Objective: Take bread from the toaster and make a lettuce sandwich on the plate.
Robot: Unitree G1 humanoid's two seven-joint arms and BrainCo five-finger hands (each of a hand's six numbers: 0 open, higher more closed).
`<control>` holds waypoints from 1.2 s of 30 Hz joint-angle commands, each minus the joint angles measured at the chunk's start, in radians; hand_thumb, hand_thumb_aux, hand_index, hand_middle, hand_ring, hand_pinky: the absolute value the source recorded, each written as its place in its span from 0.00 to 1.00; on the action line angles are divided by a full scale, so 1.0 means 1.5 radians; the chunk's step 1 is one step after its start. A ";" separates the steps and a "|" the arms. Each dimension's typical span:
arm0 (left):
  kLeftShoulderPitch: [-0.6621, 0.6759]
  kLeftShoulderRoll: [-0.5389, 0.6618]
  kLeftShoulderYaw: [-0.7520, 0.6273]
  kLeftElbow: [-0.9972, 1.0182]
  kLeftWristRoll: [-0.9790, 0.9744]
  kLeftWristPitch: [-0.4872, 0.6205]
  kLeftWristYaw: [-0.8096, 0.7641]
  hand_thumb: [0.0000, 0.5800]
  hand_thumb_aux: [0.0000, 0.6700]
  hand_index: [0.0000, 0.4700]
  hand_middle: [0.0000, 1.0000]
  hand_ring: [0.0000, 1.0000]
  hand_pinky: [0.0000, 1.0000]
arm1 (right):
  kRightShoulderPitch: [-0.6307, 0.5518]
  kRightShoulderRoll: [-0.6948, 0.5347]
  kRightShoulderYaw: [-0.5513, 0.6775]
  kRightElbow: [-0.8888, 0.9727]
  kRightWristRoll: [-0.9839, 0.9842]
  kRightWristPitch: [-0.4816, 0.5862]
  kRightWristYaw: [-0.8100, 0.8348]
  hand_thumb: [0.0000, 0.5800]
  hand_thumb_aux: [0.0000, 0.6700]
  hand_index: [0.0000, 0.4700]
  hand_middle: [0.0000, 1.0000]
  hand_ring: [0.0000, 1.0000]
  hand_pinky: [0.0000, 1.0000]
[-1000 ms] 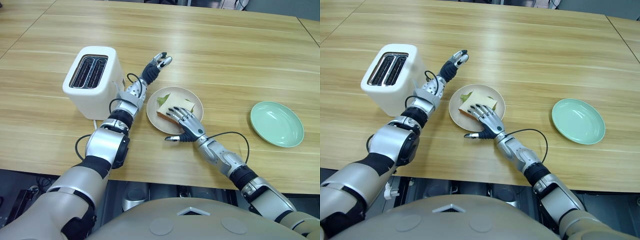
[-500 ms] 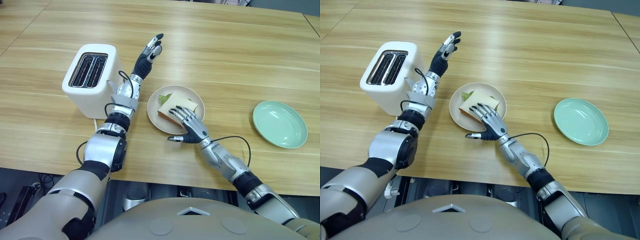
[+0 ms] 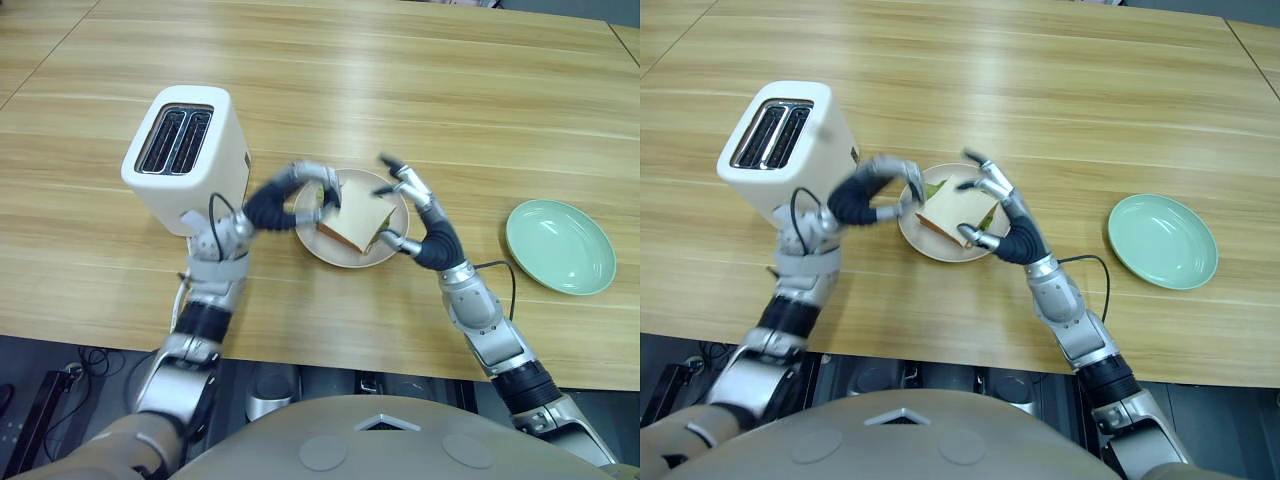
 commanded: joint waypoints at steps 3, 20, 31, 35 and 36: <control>0.043 0.065 -0.072 0.033 0.105 -0.013 -0.094 1.00 1.00 0.98 1.00 1.00 1.00 | 0.026 -0.049 0.039 0.046 0.000 0.016 0.155 1.00 1.00 0.98 1.00 1.00 1.00; -0.100 -0.003 -0.076 0.404 0.481 -0.067 0.281 1.00 1.00 0.98 1.00 1.00 1.00 | -0.076 -0.009 0.037 0.309 -0.248 0.078 0.075 1.00 1.00 0.98 1.00 1.00 1.00; -0.271 -0.053 -0.102 0.592 0.670 0.012 0.753 1.00 1.00 0.98 1.00 1.00 1.00 | -0.249 0.092 0.039 0.569 -0.353 0.090 -0.214 1.00 1.00 0.98 1.00 1.00 1.00; -0.327 -0.084 -0.098 0.656 0.678 0.054 0.852 1.00 1.00 0.98 1.00 1.00 1.00 | -0.311 0.127 0.026 0.670 -0.347 0.093 -0.309 1.00 1.00 0.98 1.00 1.00 1.00; -0.336 -0.091 -0.092 0.669 0.671 0.057 0.865 1.00 1.00 0.98 0.99 0.99 0.99 | -0.326 0.134 0.022 0.694 -0.344 0.092 -0.330 1.00 1.00 0.98 1.00 1.00 1.00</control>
